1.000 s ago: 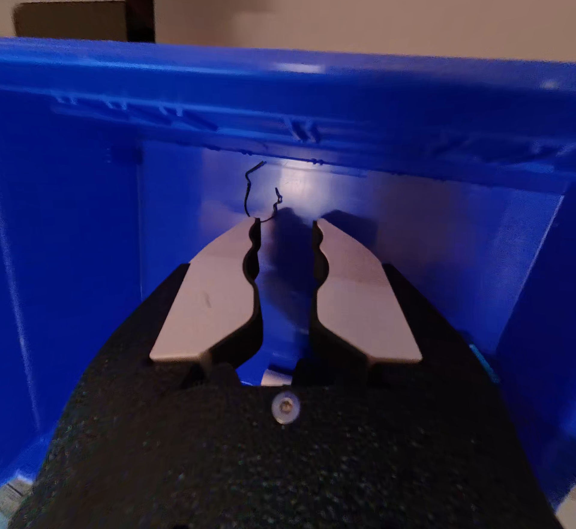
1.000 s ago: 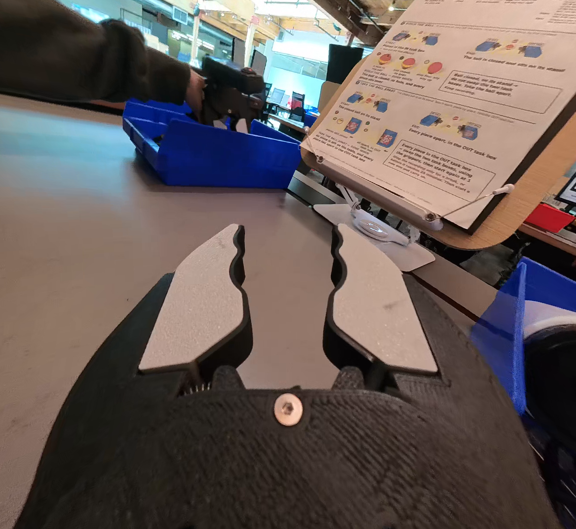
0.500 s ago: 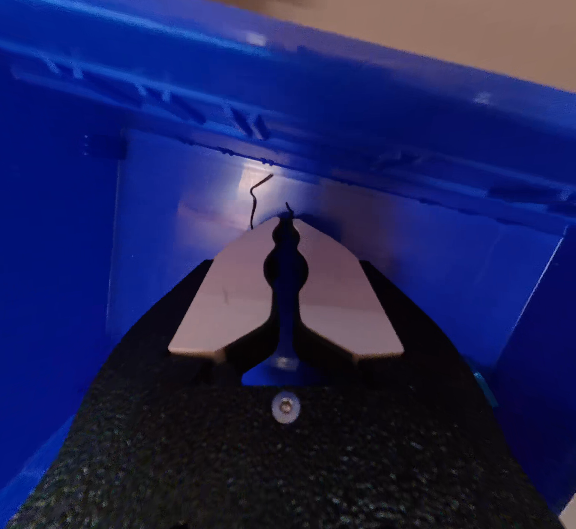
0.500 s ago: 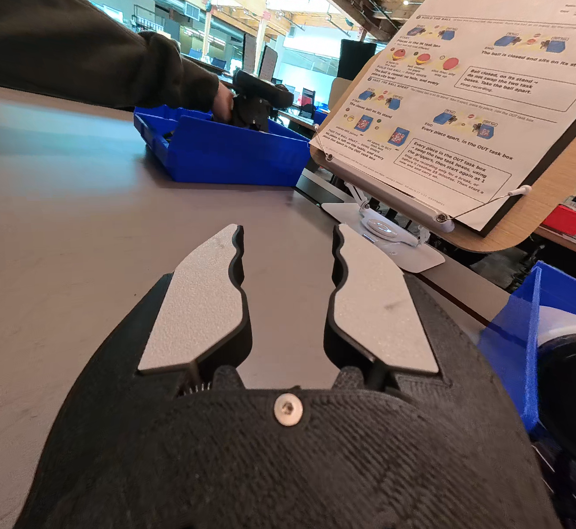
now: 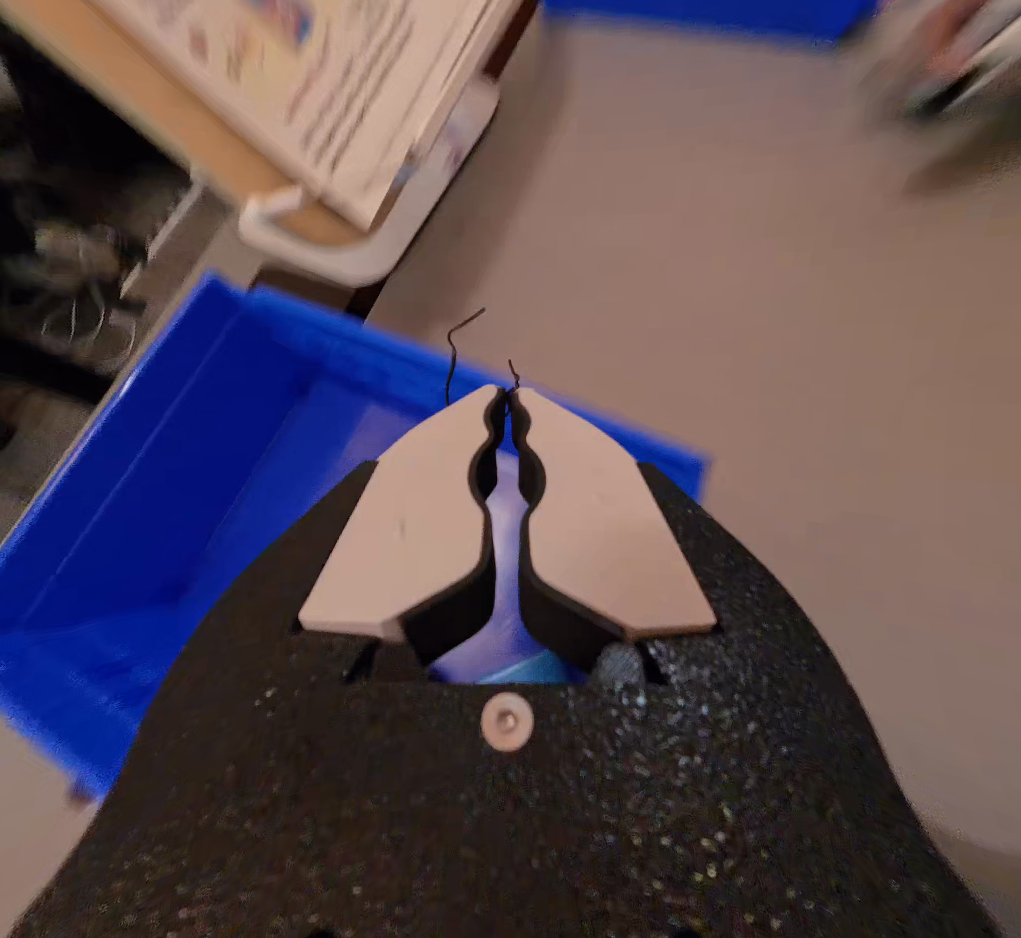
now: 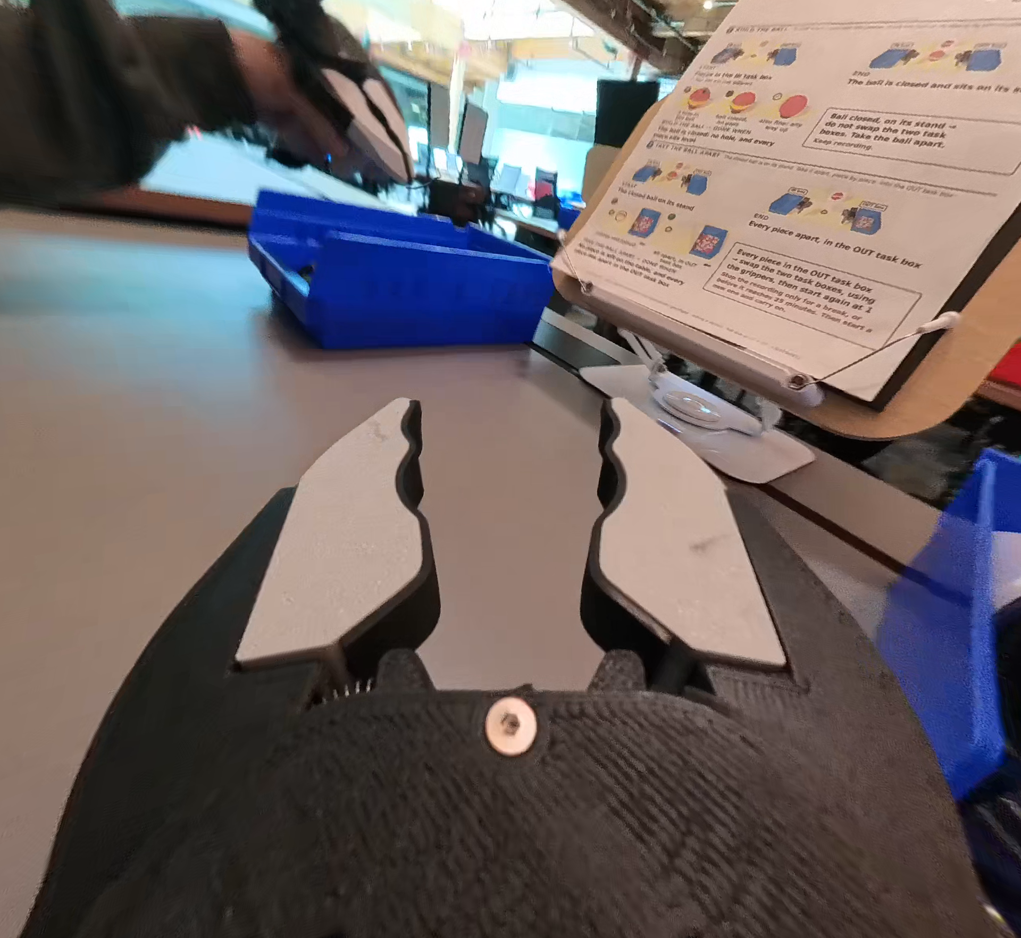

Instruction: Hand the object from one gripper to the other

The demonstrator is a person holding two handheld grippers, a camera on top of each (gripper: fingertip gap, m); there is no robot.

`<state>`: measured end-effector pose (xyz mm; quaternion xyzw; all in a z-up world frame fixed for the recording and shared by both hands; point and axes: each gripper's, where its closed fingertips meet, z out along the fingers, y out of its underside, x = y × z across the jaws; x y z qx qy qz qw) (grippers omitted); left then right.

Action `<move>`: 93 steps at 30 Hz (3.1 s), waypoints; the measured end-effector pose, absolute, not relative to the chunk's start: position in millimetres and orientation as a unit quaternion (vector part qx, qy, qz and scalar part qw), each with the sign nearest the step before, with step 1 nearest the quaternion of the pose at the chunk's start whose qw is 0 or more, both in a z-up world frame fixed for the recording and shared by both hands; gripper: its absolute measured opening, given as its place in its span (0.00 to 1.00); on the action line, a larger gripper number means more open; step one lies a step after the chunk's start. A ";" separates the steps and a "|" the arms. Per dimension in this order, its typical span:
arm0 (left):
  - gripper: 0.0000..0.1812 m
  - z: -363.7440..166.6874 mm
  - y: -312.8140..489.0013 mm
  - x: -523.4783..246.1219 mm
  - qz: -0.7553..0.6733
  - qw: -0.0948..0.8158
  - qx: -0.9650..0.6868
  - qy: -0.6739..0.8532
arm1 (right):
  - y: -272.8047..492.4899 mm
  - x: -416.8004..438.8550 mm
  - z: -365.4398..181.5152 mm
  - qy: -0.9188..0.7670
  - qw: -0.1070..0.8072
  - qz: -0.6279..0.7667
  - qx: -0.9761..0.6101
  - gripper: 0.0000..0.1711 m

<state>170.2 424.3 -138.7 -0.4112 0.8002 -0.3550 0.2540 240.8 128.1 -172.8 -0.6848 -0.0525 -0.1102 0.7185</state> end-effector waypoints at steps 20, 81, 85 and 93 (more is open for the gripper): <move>0.01 -145.2 108.3 123.9 -0.798 -0.069 -0.161 0.576 | 118.4 156.2 -128.5 -0.103 0.786 0.272 -0.545 0.15; 0.05 -152.3 124.3 198.3 -0.677 0.366 -0.358 0.529 | 134.8 217.7 -138.8 0.101 0.817 0.264 -0.502 0.00; 0.04 -154.2 123.8 199.2 -0.681 0.350 -0.366 0.529 | 135.6 215.3 -138.8 0.093 0.818 0.257 -0.506 0.00; 0.01 -156.3 128.4 200.7 -0.681 0.345 -0.375 0.527 | 134.9 217.7 -139.5 0.098 0.818 0.253 -0.507 0.00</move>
